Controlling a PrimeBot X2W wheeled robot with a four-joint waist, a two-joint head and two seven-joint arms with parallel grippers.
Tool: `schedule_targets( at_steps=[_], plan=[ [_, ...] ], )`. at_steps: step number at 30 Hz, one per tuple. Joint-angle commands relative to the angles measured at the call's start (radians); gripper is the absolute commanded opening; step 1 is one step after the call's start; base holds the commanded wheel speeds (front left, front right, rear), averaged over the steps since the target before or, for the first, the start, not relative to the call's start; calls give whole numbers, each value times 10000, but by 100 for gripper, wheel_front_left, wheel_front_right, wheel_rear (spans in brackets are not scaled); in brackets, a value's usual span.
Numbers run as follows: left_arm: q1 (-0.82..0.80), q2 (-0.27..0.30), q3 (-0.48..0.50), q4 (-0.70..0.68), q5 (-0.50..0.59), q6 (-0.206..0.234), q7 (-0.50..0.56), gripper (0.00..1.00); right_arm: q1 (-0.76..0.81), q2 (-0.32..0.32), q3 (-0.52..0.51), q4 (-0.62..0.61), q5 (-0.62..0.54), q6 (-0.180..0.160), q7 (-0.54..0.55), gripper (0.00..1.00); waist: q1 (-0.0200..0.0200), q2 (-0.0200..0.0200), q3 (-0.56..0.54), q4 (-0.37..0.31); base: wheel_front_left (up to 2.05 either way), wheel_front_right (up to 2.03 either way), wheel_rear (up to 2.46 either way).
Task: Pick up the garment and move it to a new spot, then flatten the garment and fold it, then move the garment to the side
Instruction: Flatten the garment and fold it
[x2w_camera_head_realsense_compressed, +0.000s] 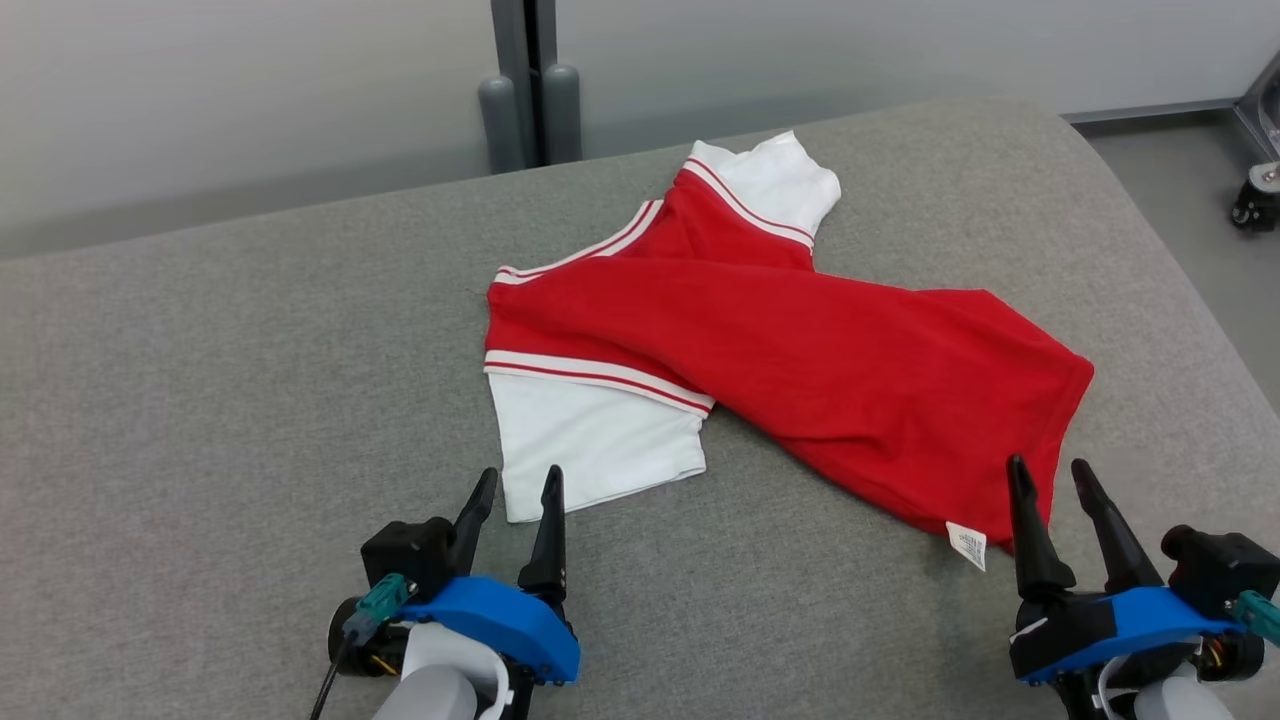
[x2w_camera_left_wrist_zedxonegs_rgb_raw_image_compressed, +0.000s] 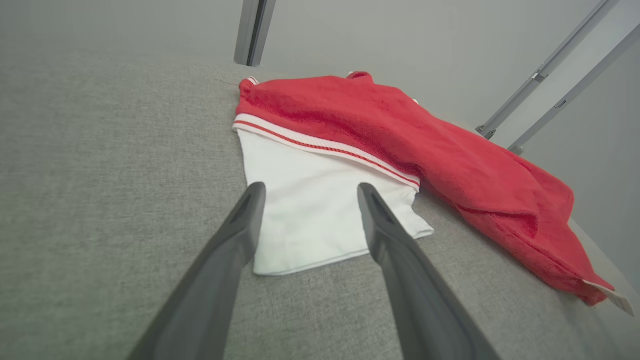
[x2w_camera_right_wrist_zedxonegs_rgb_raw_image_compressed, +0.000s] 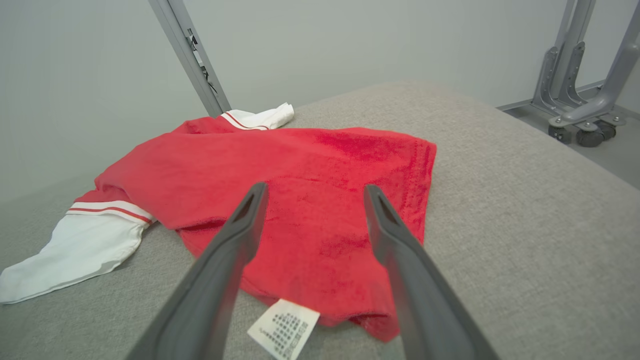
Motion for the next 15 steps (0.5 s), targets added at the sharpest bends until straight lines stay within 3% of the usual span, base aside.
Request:
schedule_targets(
  at_steps=[1, 12, 13, 14, 15],
  plan=[
    [-379, 7, -128, 235, -122, 29, -27, 100, -179, -121, -6, -51, 45, 2, -32, 100, -1, 1, 142, -93, 0, 0, 0],
    [-1177, 23, -424, 1966, -603, 1115, -4, 100, -611, -170, -307, -284, 94, 2, -32, 100, -1, 1, 700, -411, 0, 0, 0],
    [-1193, 23, -465, 2028, -641, 1129, -2, 90, -637, -162, -346, -291, 88, 2, -32, 100, -1, 1, 702, -387, 0, 0, 0],
    [-1230, 24, -541, 2078, -671, 1077, -2, 16, -650, -154, -402, -289, 77, 2, -32, 100, -1, 1, 695, -342, 0, 0, 0],
    [-1238, 24, -590, 2110, -761, 993, -1, 0, -656, -139, -436, -293, 59, 2, -32, 100, -1, 1, 679, -297, 0, 0, 0]
  ],
)
